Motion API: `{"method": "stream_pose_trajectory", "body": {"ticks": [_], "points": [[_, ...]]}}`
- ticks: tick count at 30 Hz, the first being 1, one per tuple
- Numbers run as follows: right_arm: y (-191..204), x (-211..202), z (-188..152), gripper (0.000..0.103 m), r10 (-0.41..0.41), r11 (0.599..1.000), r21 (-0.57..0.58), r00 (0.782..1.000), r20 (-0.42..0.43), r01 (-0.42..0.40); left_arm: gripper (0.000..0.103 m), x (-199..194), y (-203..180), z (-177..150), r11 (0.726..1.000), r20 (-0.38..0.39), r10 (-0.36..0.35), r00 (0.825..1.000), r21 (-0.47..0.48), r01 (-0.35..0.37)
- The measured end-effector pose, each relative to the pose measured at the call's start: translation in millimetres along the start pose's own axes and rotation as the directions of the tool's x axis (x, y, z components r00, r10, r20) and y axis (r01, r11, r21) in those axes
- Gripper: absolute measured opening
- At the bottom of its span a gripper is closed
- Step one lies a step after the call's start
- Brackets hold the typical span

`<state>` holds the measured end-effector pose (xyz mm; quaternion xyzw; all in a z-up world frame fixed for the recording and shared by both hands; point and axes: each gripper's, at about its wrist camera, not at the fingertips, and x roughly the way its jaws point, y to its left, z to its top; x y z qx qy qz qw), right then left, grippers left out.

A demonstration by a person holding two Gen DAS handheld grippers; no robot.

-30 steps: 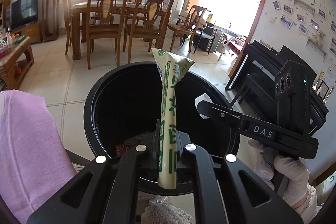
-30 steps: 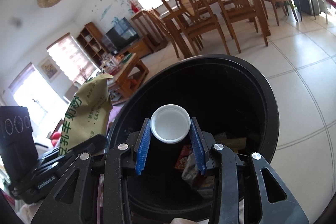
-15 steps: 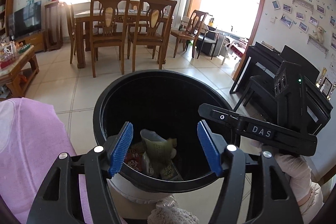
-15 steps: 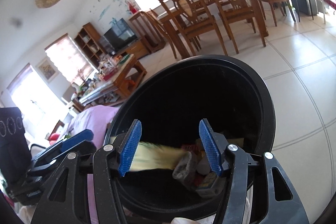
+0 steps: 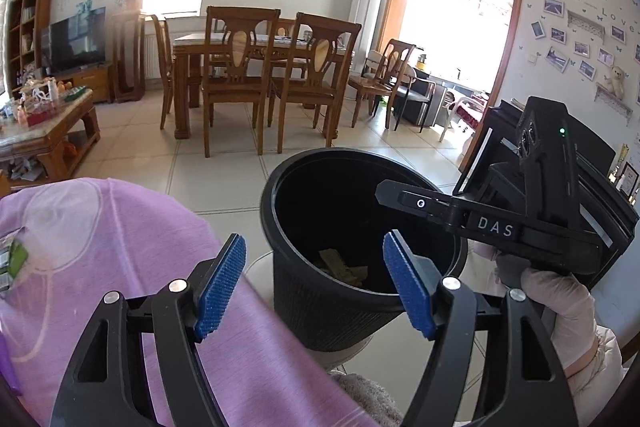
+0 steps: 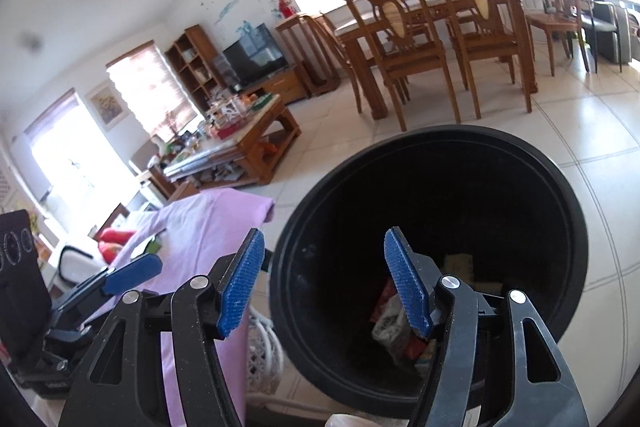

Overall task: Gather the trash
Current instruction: 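Grasp the blue wet-wipe pack with the left gripper while the right gripper grasps the purple spray bottle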

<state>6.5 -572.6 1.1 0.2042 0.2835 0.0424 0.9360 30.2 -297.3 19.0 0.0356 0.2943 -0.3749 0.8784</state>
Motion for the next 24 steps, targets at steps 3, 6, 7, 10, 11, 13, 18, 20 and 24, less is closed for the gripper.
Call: {"method": "stream_pose_trajectory", "body": {"ticks": [3, 6, 7, 10, 11, 13, 18, 20, 24], "points": [[38, 15, 1, 0.065, 0.034, 0.998, -0.054, 0.999, -0.023, -0.035, 0.071, -22, 26, -7, 0.999, 0.015, 0.041, 0.999, -0.028, -0.041], [82, 33, 0, 0.065, 0.071, 0.991, -0.107, 0.996, -0.054, -0.077, 0.071, -45, 57, -15, 0.994, 0.028, 0.086, 0.996, -0.074, -0.084], [96, 40, -1, 0.065, 0.083, 0.988, -0.125, 0.994, -0.065, -0.091, 0.071, -53, 69, -18, 0.99, 0.028, 0.105, 0.994, -0.096, -0.102], [140, 60, -5, 0.065, 0.116, 0.976, -0.173, 0.988, -0.102, -0.133, 0.071, -77, 106, -28, 0.974, 0.031, 0.166, 0.986, -0.16, -0.159], [154, 67, -6, 0.065, 0.127, 0.971, -0.188, 0.985, -0.117, -0.147, 0.071, -85, 119, -32, 0.967, 0.033, 0.189, 0.981, -0.181, -0.18], [181, 79, -13, 0.065, 0.15, 0.96, -0.214, 0.978, -0.148, -0.179, 0.071, -102, 149, -42, 0.944, 0.034, 0.245, 0.969, -0.235, -0.23], [249, 111, -38, 0.065, 0.187, 0.925, -0.284, 0.954, -0.236, -0.252, 0.071, -131, 213, -58, 0.906, -0.032, 0.342, 0.939, -0.252, -0.339], [272, 122, -46, 0.065, 0.201, 0.91, -0.304, 0.941, -0.271, -0.282, 0.071, -136, 234, -62, 0.913, -0.082, 0.351, 0.933, -0.19, -0.361], [314, 145, -65, 0.065, 0.199, 0.883, -0.348, 0.922, -0.332, -0.316, 0.071, -139, 271, -72, 0.924, -0.149, 0.378, 0.914, 0.006, -0.381]]}}
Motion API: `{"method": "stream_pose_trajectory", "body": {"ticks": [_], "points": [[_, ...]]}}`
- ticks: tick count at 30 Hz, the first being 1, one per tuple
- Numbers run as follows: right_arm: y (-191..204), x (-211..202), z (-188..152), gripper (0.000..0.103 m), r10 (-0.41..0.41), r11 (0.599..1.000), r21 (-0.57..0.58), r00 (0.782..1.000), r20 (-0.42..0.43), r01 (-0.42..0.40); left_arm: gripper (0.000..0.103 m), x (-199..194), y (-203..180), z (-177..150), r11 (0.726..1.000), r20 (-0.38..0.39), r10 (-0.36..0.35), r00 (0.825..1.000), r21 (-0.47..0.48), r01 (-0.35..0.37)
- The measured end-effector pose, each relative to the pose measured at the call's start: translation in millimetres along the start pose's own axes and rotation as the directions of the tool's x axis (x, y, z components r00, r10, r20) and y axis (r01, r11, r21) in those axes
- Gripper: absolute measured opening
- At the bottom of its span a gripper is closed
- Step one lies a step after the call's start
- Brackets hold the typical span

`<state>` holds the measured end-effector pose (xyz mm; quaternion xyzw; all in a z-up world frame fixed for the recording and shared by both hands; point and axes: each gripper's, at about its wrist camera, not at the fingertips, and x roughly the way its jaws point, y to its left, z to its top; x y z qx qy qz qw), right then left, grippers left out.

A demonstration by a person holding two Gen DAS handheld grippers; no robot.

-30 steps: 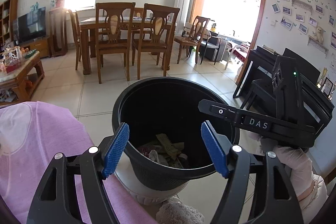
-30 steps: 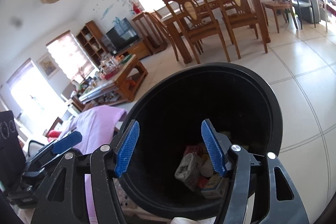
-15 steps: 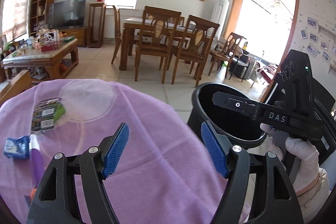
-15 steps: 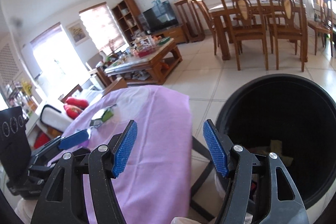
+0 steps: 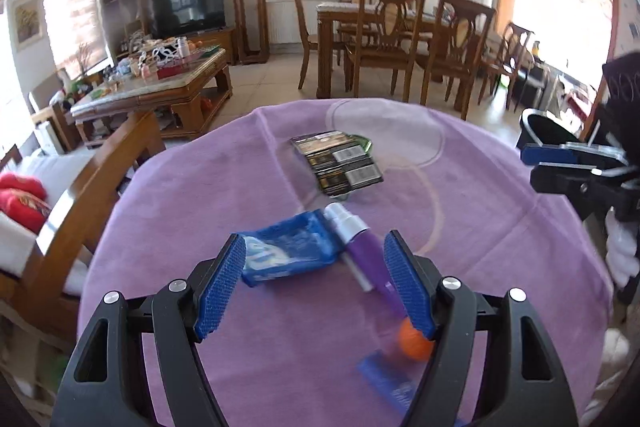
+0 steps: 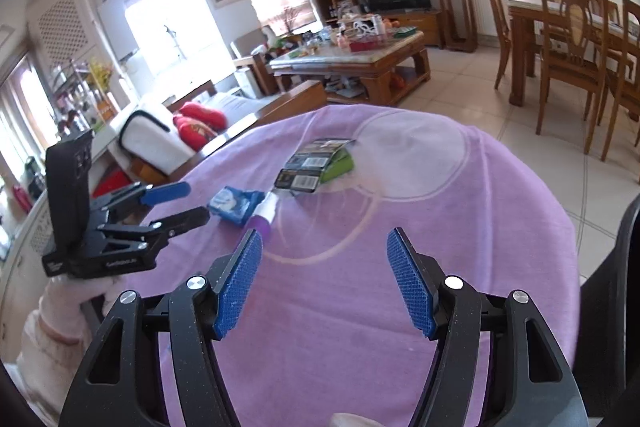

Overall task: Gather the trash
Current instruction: 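Grasp the blue wet-wipe pack with the left gripper while the right gripper grasps the purple spray bottle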

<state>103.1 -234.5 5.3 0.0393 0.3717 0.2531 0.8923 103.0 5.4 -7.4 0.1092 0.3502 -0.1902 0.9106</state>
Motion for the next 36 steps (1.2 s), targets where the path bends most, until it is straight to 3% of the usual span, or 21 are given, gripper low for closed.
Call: {"method": "stream_pose_trajectory", "body": {"ticks": [2, 5, 10, 17, 21, 23, 26, 32, 34, 36], "points": [[17, 18, 1, 0.065, 0.007, 0.999, -0.033, 0.999, -0.034, -0.009, 0.071, 10, 5, -4, 0.992, -0.037, 0.026, 0.999, 0.126, -0.021], [37, 46, 4, 0.065, 0.008, 0.997, -0.075, 0.996, -0.089, -0.015, 0.071, 29, 13, -13, 0.953, -0.096, 0.067, 0.993, 0.3, -0.035], [60, 89, 6, 0.061, -0.014, 0.99, -0.14, 0.984, -0.175, -0.01, 0.071, 52, 18, -16, 0.912, -0.124, 0.057, 0.991, 0.411, -0.001], [71, 123, 5, 0.061, -0.058, 0.983, -0.181, 0.968, -0.243, 0.014, 0.069, 53, 17, -16, 0.9, -0.102, -0.018, 0.995, 0.431, 0.06], [70, 132, 4, 0.051, -0.081, 0.979, -0.2, 0.963, -0.258, 0.029, 0.056, 55, 18, -14, 0.912, -0.118, -0.073, 0.99, 0.393, 0.115], [70, 132, 4, 0.041, -0.089, 0.977, -0.21, 0.964, -0.252, 0.035, 0.054, 54, 17, -14, 0.913, -0.116, -0.068, 0.991, 0.392, 0.109], [68, 133, 5, 0.037, -0.095, 0.977, -0.211, 0.964, -0.247, 0.042, 0.051, 53, 12, -15, 0.917, -0.107, -0.045, 0.993, 0.389, 0.084], [51, 116, 6, 0.025, -0.099, 0.983, -0.176, 0.971, -0.218, 0.061, 0.036, 46, -9, -23, 0.911, -0.072, 0.084, 0.994, 0.409, -0.048], [46, 105, 4, 0.025, -0.088, 0.985, -0.165, 0.975, -0.206, 0.054, 0.035, 43, -9, -23, 0.925, -0.077, 0.087, 0.993, 0.376, -0.052], [42, 89, 1, 0.025, -0.08, 0.986, -0.16, 0.98, -0.182, 0.05, 0.018, 36, -2, -19, 0.955, -0.062, 0.058, 0.996, 0.295, -0.037]]}}
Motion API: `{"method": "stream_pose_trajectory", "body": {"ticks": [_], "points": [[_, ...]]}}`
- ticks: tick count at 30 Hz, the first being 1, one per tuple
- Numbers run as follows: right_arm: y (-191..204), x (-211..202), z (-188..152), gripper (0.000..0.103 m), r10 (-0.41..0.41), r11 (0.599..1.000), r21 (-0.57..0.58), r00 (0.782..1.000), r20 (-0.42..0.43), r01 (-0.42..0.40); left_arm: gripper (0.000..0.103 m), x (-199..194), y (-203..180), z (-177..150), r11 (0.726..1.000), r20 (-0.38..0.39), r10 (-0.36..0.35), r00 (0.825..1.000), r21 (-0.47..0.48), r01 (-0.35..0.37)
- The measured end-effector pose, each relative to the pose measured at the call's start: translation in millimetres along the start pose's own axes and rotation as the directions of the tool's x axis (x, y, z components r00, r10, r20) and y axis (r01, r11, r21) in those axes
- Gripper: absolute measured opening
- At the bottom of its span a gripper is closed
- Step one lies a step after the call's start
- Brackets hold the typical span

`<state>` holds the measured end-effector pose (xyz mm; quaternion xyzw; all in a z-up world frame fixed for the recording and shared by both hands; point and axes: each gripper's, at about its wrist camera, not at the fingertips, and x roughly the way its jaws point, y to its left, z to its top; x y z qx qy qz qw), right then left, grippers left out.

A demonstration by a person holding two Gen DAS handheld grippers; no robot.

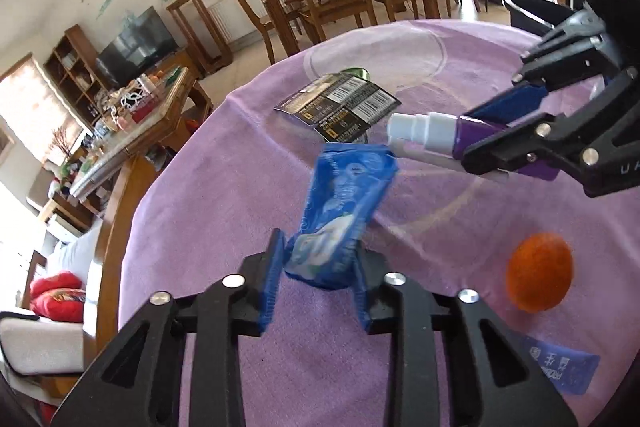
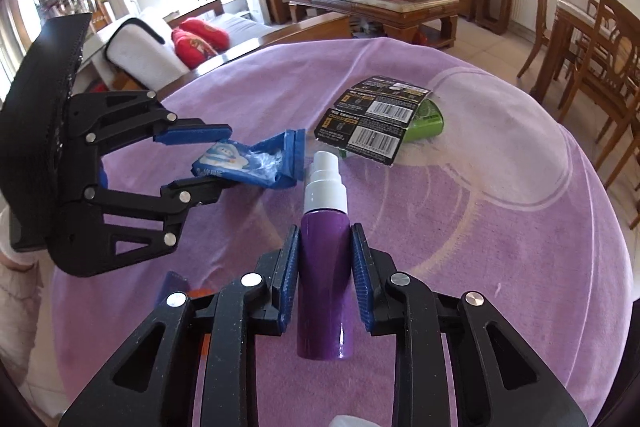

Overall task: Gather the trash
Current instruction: 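Grasp the blue wet-wipe pack with the left gripper while the right gripper grasps the purple spray bottle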

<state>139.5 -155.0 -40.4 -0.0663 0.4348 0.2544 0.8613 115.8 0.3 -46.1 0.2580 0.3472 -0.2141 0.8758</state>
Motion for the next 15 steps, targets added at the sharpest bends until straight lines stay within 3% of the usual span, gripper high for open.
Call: {"method": "stream_pose_trajectory", "body": {"ticks": [3, 4, 10, 15], "points": [[-8, -26, -10, 0.025, 0.013, 1.0, 0.014, 0.998, 0.056, -0.013, 0.017, -14, 16, 0, 0.986, 0.062, -0.072, 0.995, -0.146, 0.08], [-11, -36, -12, 0.025, 0.023, 0.999, 0.021, 0.997, 0.08, -0.024, 0.017, -18, 16, 2, 0.984, 0.08, -0.066, 0.995, -0.163, 0.079], [-43, -91, -32, 0.025, 0.059, 0.993, 0.085, 0.976, 0.208, -0.078, 0.017, -52, -10, 22, 0.98, 0.188, -0.048, 0.981, -0.182, 0.083], [-71, -130, -46, 0.025, 0.042, 0.989, 0.127, 0.962, 0.271, -0.079, 0.017, -69, -41, 51, 0.972, 0.251, -0.091, 0.964, -0.186, 0.141]]}}
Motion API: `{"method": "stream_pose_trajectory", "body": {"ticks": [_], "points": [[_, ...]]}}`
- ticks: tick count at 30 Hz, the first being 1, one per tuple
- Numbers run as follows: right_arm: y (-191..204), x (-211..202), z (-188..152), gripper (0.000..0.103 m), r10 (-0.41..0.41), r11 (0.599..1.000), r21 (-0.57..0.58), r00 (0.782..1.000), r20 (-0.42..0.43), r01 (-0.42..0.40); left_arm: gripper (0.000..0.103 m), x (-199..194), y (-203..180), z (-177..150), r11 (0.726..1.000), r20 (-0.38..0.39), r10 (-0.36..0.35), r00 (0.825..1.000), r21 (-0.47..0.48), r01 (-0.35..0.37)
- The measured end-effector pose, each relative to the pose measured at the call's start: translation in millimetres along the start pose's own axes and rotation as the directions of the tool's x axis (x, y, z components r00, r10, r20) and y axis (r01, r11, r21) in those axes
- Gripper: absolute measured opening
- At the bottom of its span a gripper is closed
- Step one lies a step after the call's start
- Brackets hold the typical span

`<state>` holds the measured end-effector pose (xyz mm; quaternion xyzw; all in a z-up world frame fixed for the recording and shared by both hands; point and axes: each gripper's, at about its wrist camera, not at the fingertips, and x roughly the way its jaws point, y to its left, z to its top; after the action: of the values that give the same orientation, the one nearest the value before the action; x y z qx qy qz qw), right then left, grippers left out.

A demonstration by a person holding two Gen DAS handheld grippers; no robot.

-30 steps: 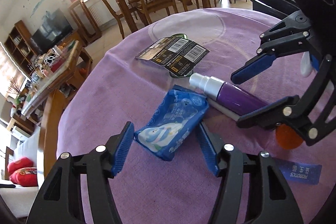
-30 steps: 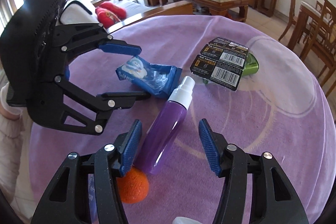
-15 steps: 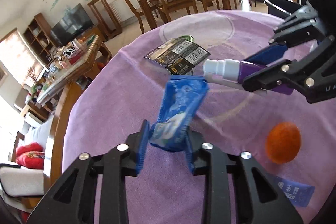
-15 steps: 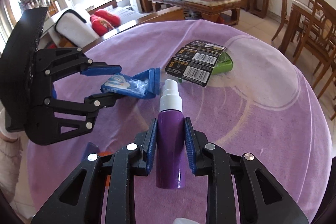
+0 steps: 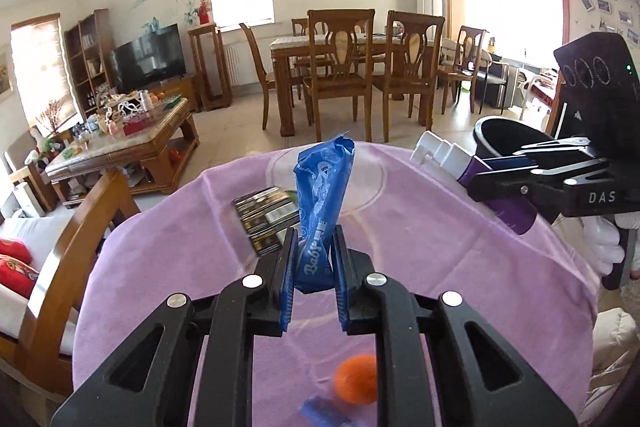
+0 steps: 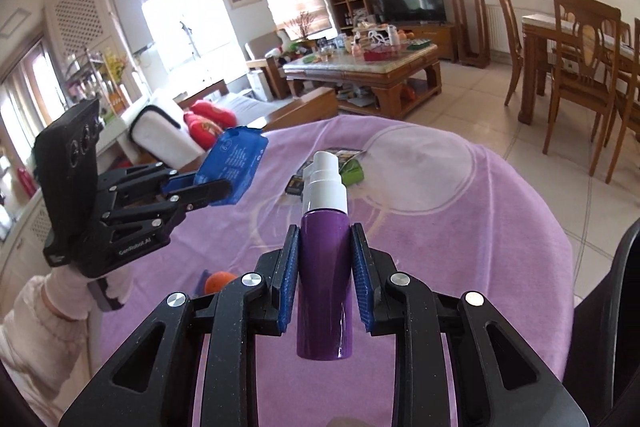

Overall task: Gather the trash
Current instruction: 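Grasp the blue wet-wipe pack with the left gripper while the right gripper grasps the purple spray bottle, then carry the wipe pack and spray bottle over the black bin and open both grippers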

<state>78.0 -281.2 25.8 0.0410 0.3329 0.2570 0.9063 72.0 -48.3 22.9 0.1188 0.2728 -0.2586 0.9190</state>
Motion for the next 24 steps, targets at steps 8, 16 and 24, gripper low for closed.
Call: {"method": "stream_pose_trajectory", "body": {"ticks": [8, 16, 24], "points": [[-78, -78, -17, 0.026, -0.075, 0.991, 0.117, 0.993, 0.092, 0.064, 0.017, 25, -80, 40, 0.991, 0.036, -0.132, 0.991, 0.0, 0.132], [-180, -159, -51, 0.026, -0.208, 0.948, 0.276, 0.966, 0.155, 0.159, 0.017, 75, -164, 68, 0.952, 0.031, -0.304, 0.952, -0.031, 0.305], [-267, -213, -102, 0.026, -0.307, 0.883, 0.417, 0.936, 0.171, 0.214, 0.017, 117, -238, 85, 0.902, 0.001, -0.429, 0.903, -0.046, 0.429]]}}
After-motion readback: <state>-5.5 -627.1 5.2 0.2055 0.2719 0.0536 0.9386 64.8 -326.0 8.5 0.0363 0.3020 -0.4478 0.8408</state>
